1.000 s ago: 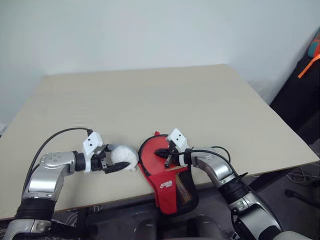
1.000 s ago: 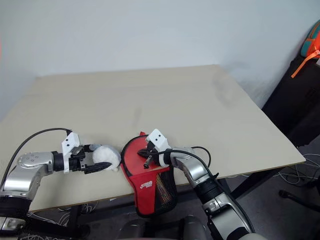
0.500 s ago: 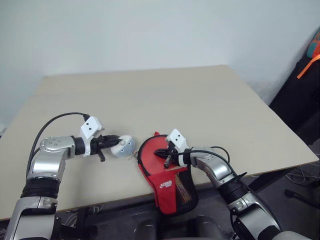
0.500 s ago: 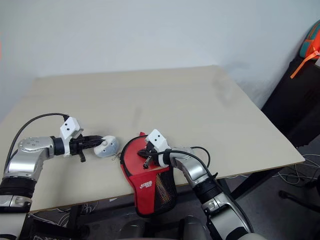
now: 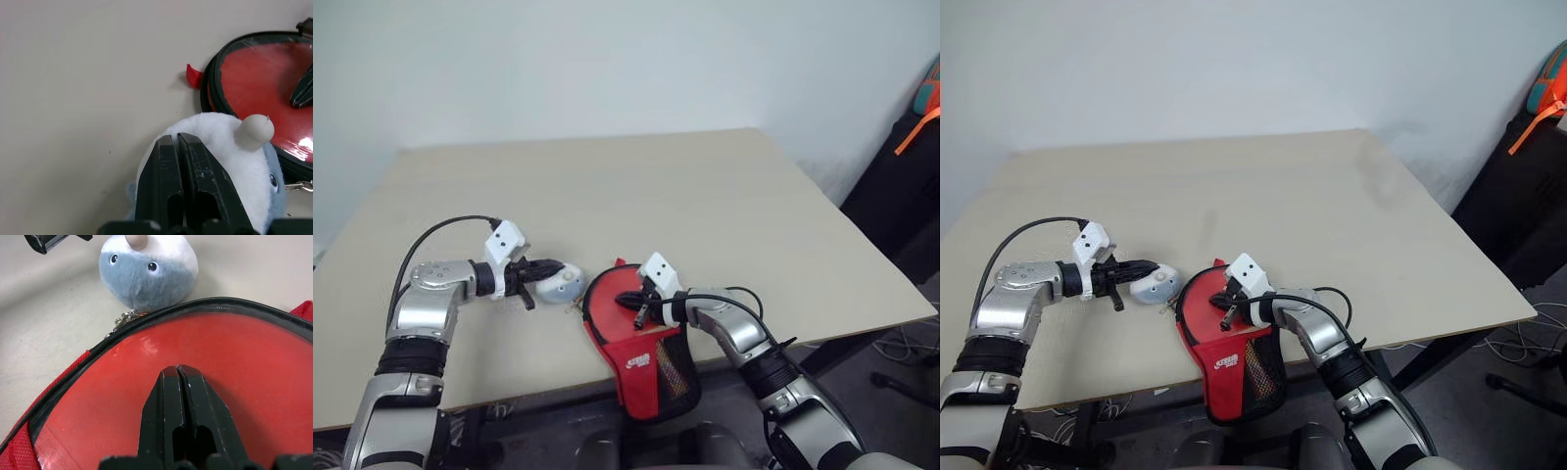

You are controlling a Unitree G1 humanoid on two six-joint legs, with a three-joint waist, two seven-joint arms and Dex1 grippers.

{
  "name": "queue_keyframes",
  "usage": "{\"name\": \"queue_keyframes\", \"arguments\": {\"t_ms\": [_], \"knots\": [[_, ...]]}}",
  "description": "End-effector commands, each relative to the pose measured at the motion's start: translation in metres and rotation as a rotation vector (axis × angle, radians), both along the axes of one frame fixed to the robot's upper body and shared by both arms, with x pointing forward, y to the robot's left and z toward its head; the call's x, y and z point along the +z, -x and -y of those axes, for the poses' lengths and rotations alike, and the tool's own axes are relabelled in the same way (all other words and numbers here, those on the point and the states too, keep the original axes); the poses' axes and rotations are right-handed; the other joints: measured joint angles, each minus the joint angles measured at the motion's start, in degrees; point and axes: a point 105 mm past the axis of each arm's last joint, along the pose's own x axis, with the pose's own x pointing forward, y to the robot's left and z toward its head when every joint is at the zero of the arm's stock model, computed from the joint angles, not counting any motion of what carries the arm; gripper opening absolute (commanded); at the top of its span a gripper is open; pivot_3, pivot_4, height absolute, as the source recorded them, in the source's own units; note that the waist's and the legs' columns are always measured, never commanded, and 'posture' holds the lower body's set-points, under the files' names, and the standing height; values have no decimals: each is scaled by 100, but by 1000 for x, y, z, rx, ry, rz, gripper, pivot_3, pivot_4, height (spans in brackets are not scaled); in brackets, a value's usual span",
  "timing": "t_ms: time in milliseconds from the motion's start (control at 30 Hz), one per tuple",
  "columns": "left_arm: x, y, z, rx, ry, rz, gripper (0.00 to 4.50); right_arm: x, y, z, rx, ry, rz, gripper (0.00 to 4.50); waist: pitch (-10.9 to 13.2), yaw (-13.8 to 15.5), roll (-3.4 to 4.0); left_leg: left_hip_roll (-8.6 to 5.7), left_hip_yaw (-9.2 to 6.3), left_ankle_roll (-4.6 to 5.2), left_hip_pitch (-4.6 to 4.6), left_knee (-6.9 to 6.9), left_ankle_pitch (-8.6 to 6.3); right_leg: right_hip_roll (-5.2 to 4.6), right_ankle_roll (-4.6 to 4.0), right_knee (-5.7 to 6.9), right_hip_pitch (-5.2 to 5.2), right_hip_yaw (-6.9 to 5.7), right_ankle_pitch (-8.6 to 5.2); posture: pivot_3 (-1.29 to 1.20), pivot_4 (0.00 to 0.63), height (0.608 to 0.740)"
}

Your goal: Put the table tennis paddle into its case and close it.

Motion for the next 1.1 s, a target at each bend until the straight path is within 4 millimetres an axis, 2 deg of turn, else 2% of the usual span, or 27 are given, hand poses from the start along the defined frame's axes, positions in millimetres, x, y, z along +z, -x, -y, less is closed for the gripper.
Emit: {"name": "queue_keyframes", "arguments": {"t_ms": [33, 167, 233, 400, 433, 567, 800, 1100], "knots": [[26, -8, -9, 50, 54, 46, 579, -3, 0, 1, -7, 12, -10, 0, -2, 0, -3, 1, -1, 0, 0, 1, 0, 0, 0, 0, 0, 0, 0, 0, 0, 706], [53, -12, -14, 93, 179, 69, 1904, -4, 0, 1, -6, 16, -13, 0, -2, -1, -4, 2, -4, 0, -2, 3, 0, 0, 0, 0, 1, -1, 0, 0, 0, 706], [58, -12, -17, 103, 197, 68, 2580, -4, 1, 1, -6, 17, -15, 0, -2, -7, -4, 1, -4, 0, -2, 4, 0, 1, 0, 0, 1, 0, 0, 0, 0, 706], [49, -7, -17, 106, 202, 18, 4333, -5, 1, 1, -6, 17, -17, 0, -4, -2, -7, 0, -6, 0, -1, 6, 0, 1, 0, 2, 3, -1, 0, 0, 0, 706], [46, -6, -16, 104, 190, 14, 4472, -5, 1, 1, -7, 17, -17, 0, -5, -3, -8, 0, -6, 0, -1, 8, 0, 1, 0, 2, 3, -1, 0, 0, 0, 706], [21, 8, -4, 39, 176, -97, 4472, -5, 1, 1, -7, 18, -18, 0, -5, -5, -8, 1, -5, -2, 0, 9, -1, 1, 0, 5, 2, 0, 0, 0, 0, 706], [-2, 5, 9, 30, 181, -153, 4472, -4, 0, 1, -11, 18, -20, 0, -15, -2, -22, 2, -7, -3, -1, 12, -2, 1, -1, 5, 3, -2, 0, 0, 0, 706], [-21, 3, 14, 26, 171, -221, 4472, -4, -1, 1, -26, 16, -21, 0, -22, -1, -30, 0, -7, -3, -1, 14, -2, 1, -1, 6, 4, -2, 0, 0, 0, 706]]}}
